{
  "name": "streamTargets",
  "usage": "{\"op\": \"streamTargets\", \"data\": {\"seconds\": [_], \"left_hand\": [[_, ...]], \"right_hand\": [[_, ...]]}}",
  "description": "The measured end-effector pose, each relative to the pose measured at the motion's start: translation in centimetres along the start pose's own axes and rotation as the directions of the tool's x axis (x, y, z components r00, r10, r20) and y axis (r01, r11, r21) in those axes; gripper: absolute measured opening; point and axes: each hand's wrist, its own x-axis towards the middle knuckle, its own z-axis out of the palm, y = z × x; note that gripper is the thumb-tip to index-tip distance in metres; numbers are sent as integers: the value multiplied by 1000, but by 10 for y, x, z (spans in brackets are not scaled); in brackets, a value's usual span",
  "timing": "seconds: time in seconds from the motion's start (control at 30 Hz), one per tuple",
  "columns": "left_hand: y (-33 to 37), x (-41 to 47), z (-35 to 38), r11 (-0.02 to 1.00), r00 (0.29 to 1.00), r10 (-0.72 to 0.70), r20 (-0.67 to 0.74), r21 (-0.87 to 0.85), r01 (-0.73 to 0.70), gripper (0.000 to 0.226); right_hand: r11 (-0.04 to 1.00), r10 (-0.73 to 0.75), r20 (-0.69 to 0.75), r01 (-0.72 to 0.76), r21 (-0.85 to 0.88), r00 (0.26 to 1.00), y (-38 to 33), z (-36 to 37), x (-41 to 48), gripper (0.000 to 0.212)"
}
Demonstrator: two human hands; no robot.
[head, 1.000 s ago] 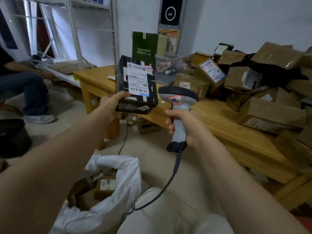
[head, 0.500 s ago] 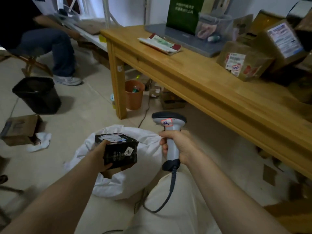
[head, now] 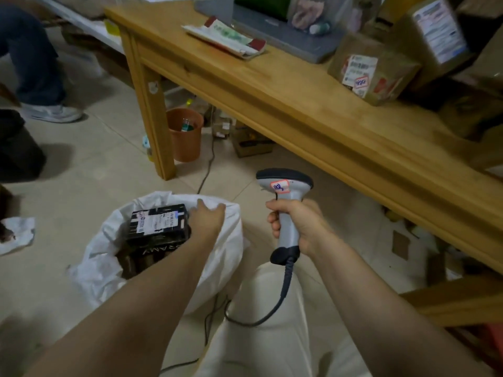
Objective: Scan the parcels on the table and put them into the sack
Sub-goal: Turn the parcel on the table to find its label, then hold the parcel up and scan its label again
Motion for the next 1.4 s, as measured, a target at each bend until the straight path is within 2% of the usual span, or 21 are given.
{"op": "streamTargets", "data": {"seconds": [0.07,0.13,0.2,0.3,0.43,0.57,0.67,0.83,0.97,1.1,1.23,1.33,1.4], "left_hand": [[38,-33,21,945,957,288,-5,160,-284,69],[68,-56,39,824,855,518,27,251,-507,69],[91,-77,57,680,729,678,92,299,-670,69],[135,-114,77,495,551,820,156,290,-819,66],[197,-169,104,350,389,892,230,191,-917,63],[252,-222,140,290,300,899,318,79,-954,58],[284,-261,168,252,244,897,370,26,-967,63],[322,-333,215,142,79,859,505,-87,-986,73],[337,-380,255,174,53,748,662,-119,-977,74],[338,-405,294,210,151,657,739,13,-978,106],[332,-428,314,244,264,663,701,131,-961,122],[333,-428,319,293,309,708,635,133,-947,118],[336,-420,318,409,336,695,636,34,-912,111]], "right_hand": [[999,-48,-59,49,21,997,-5,-18,-10,10],[991,-106,-137,115,61,985,-9,-39,-20,15],[975,-177,-214,201,95,961,-16,-61,-34,15],[940,-256,-320,312,139,912,-29,-95,-58,15],[867,-324,-474,458,198,818,-50,-145,-94,14],[782,-361,-587,579,233,724,-65,-195,-129,12],[724,-366,-659,646,243,658,-65,-231,-150,9],[601,-310,-768,741,299,561,-50,-278,-170,7],[522,-231,-835,788,326,499,-30,-302,-183,12],[486,-142,-873,801,350,467,-11,-324,-191,7],[488,-75,-882,788,375,466,2,-340,-194,10],[491,-61,-878,780,387,474,7,-346,-195,12],[487,-53,-877,779,395,478,10,-348,-195,11]]}}
